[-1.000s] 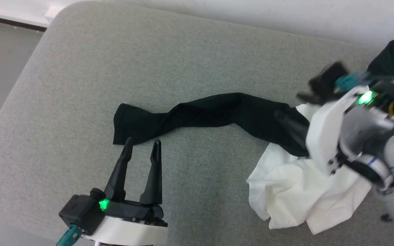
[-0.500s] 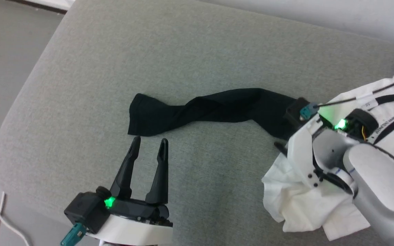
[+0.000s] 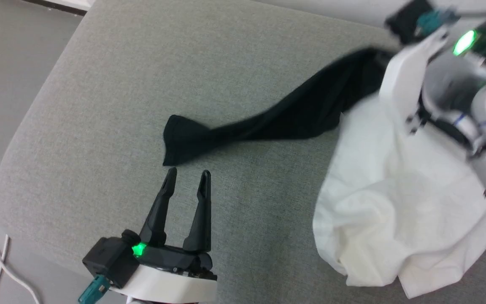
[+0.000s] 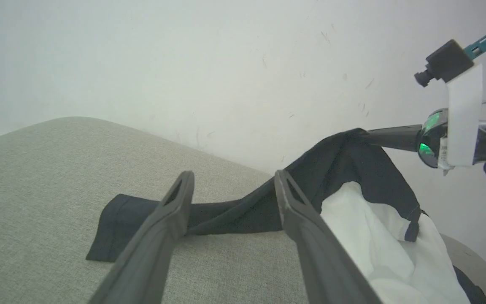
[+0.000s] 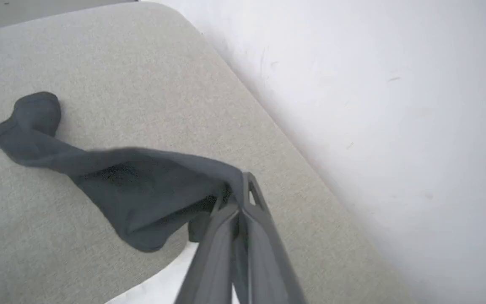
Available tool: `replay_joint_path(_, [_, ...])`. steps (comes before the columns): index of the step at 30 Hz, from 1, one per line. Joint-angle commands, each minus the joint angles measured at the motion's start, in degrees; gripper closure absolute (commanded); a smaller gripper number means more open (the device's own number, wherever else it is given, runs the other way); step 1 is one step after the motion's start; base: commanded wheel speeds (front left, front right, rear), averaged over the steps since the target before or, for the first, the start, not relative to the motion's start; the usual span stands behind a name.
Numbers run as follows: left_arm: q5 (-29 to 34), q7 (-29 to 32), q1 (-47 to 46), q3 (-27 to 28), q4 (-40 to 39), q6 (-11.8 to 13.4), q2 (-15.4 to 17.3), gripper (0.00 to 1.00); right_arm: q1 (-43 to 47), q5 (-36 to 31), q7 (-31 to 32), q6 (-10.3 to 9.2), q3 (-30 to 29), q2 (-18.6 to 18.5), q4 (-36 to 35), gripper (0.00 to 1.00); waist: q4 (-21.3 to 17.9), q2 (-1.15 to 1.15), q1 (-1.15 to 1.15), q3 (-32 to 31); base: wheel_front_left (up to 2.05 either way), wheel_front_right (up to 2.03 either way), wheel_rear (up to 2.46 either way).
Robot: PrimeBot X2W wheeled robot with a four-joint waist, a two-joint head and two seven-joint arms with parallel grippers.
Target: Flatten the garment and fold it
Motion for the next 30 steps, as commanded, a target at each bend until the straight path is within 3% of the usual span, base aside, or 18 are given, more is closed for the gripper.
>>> replay_joint_path(1, [-0.45,-0.28,-0.68,-0.30,-0.18,0.03,-0.07,0.00,-2.31,-0.73,0.11,-0.04,-0.27,-0.16,0.29,1.00,0.65,0.00,0.00,0.66,0.00,0.00,0.00])
replay_joint_path(6, [-1.71,-0.28,-1.79,-2.22,0.10,-0.11,-0.07,0.00,-9.24,-3.01,-1.23,-0.04,4.16,-0.93,6.23,1.00,2.94,0.00,0.00,2.98,0.00,0.00,0.00])
replay_joint_path(10, [-2.93,-0.28,-3.69,-4.71,1.24,-0.87,-0.07,0.00,-11.29,-5.29,-6.20,-0.04,7.21,-2.05,14.82,1.00,6.45,0.00,0.00,4.72,0.00,0.00,0.00])
replay_joint_path(12, [-3.45,-0.28,-4.49,-5.89,1.67,-0.92,-0.07,0.00,-11.85,-7.06,-9.56,-0.04,7.64,-2.16,19.05,0.53,7.77,0.00,0.00,5.41,0.00,0.00,0.00])
replay_joint_path(13, [-3.61,-0.28,-4.79,-6.32,1.75,-0.80,-0.07,0.00,-12.20,-8.25,-11.22,-0.04,7.81,-2.00,20.92,0.00,8.10,0.00,0.00,5.72,0.00,0.00,0.00])
replay_joint_path(17, [-3.93,-0.28,-5.30,-7.04,1.98,-0.19,-0.07,0.00,-13.42,-9.89,-17.00,-0.04,8.38,0.54,26.25,0.00,7.54,0.00,0.00,6.04,0.00,0.00,0.00])
replay_joint_path(23, [-2.15,-0.28,-4.88,-5.63,2.39,-0.08,-0.07,0.00,-14.59,-6.48,-22.70,-0.04,6.89,3.54,28.31,0.00,2.86,0.00,0.00,3.16,0.00,0.00,0.00])
replay_joint_path(30, [1.55,-0.28,-2.20,-2.49,3.04,-0.80,-0.07,0.00,-6.02,-0.83,-27.78,-0.04,-2.30,3.24,21.14,0.00,-4.33,0.00,0.00,-4.05,0.00,0.00,0.00])
